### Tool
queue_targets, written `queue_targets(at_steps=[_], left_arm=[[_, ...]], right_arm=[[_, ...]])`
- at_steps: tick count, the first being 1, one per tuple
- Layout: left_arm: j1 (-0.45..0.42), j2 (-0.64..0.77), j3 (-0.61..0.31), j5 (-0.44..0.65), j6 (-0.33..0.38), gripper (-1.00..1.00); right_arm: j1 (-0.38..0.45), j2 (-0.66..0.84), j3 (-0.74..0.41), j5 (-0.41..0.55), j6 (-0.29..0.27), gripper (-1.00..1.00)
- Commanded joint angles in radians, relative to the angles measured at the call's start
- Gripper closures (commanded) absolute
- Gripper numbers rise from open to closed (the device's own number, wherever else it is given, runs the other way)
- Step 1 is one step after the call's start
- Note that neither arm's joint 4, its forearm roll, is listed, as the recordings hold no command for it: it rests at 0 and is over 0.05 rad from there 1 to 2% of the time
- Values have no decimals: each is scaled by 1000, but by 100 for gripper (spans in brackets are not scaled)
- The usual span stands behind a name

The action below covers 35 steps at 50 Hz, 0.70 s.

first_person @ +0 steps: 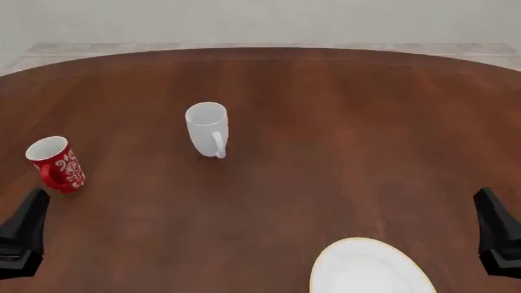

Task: Put the white mug on the plate.

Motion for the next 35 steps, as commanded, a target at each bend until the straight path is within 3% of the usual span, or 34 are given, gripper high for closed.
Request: queue_targets(at_steps=[1,33,35], left_arm=[[13,5,-1,-3,0,-100],[-3,3,1,-14,8,-100],[-2,19,1,-18,1,-100]], right_arm=[[4,6,-3,1,3,-100],[13,27,-3,-8,-5,-100],[38,86,-2,-46,-12,-100]])
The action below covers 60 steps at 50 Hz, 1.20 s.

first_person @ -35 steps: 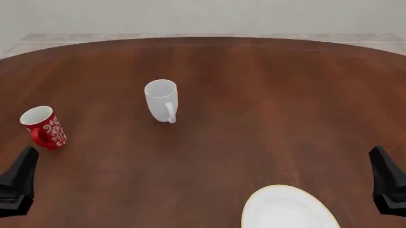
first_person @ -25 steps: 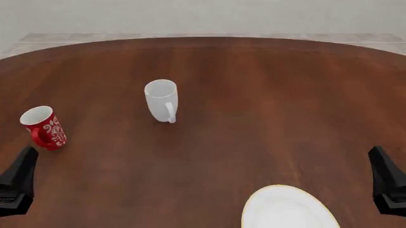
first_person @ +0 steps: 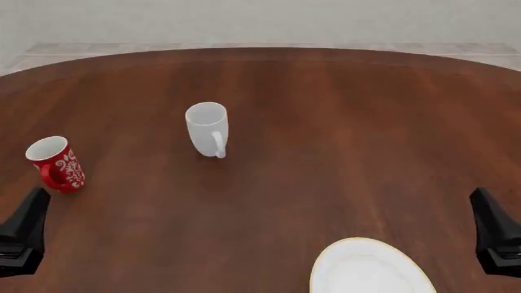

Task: Put the white mug on the plate.

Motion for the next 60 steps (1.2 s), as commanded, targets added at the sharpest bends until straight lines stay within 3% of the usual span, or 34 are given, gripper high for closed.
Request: queue_targets(at_steps=[1,4,7,13,19,24,31,35,41,44,50,54,56,60], left_arm=[[-9,-14,-1,5,6,-100],[-9,0,0,1,0,-100],[-9,-11,-1,4,5,-100],[-9,3,0,-2,0,-100],[-9,4,0,-1,0,-100],[-9,-2,0,3,0,-100],[-9,-2,0,3,0,-100],[-9,-6,0,7,1,-100],[-9,-8,0,8,2,-100],[-9,-12,0,8,4,-100],[-9,-13,0,9,4,-100],[-9,-12,0,9,3,-100],[-9,-13,0,10,3,-100],[-9,-13,0,10,3,-100]], right_arm=[[28,94,2,-64,-12,-100],[54,134,2,-91,-24,-100],[69,221,-4,-144,-71,-100],[147,319,-148,-66,-65,-100],[220,461,-255,-41,-120,-100],[247,551,-314,-27,-132,-100],[307,631,-418,65,-125,-100],[349,706,-547,190,-115,-100],[393,779,-661,289,-119,-100],[406,836,-697,330,-205,-100],[461,914,-781,402,-163,-100],[492,978,-833,444,-178,-100],[519,1006,-880,480,-145,-100],[532,1068,-951,541,-156,-100]])
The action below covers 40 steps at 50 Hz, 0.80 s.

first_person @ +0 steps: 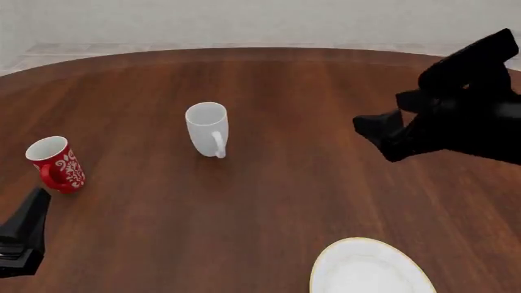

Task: Put the white mug on the plate.

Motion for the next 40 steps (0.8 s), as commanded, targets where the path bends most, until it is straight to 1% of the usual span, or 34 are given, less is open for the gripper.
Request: queue_targets(at_steps=[1,2,4,7,12,14,15,16,18,22,25,26,28,29,30,32,33,36,37,40], left_arm=[[-4,-7,-1,7,1,-100],[-4,-5,-1,6,0,-100],[-4,-5,-1,6,1,-100],[-4,-3,-1,4,0,-100],[-4,-2,0,3,0,-100],[-4,-3,0,3,1,-100],[-4,-4,0,3,1,-100],[-4,-2,0,3,1,-100],[-4,-4,0,4,1,-100],[-4,-4,0,4,1,-100],[-4,-5,0,5,1,-100],[-4,-6,0,6,1,-100],[-4,-7,-1,7,1,-100],[-4,-6,0,6,1,-100],[-4,-6,0,6,1,-100],[-4,-6,0,6,1,-100],[-4,-6,0,6,1,-100],[-4,-7,0,7,1,-100],[-4,-7,0,7,1,-100],[-4,-7,0,7,1,-100]], right_arm=[[76,165,-190,160,-2,-100],[93,185,-218,183,14,-100],[100,194,-230,193,7,-100],[119,230,-302,243,30,-100],[122,297,-354,285,18,-100],[130,304,-364,291,27,-100],[147,316,-380,302,47,-100],[158,330,-399,313,54,-100],[164,353,-421,324,51,-100],[207,407,-461,354,62,-100],[197,441,-502,375,49,-100],[202,459,-531,388,59,-100],[200,468,-545,393,56,-100],[199,502,-587,411,50,-100],[209,515,-609,420,65,-100],[212,524,-618,425,65,-100],[229,544,-630,434,74,-100],[228,571,-660,430,81,-100],[241,578,-670,429,101,-100],[231,601,-685,420,91,-100]])
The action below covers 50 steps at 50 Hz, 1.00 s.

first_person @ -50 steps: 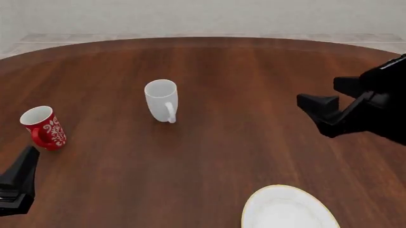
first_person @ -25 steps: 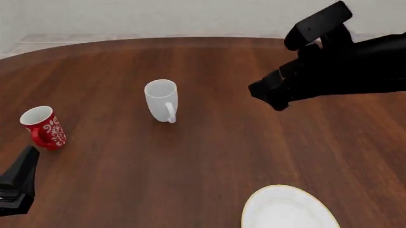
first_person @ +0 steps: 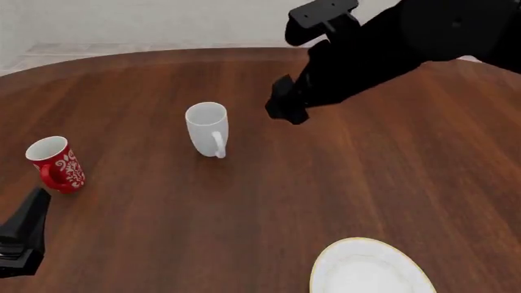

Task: Put the white mug on the plate.

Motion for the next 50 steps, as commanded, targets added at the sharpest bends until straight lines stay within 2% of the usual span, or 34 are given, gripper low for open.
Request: queue_targets(at_steps=[1,3,4,7,9,29,34,50], left_arm=[[-4,-7,0,7,1,-100],[-4,-7,0,7,1,-100],[-4,-7,-1,7,1,-100],[-4,-7,0,7,1,-100],[-4,-7,0,7,1,-100],[-4,-2,0,2,1,-100],[-4,-3,0,3,1,-100],[-4,-1,-1,1,0,-100]], right_arm=[[30,118,-119,25,32,-100],[31,132,-127,18,35,-100],[50,136,-136,15,66,-100],[35,166,-142,4,37,-100],[50,180,-149,-3,57,-100],[57,314,-233,-43,41,-100],[33,353,-246,-63,13,-100],[7,449,-290,-102,11,-100]])
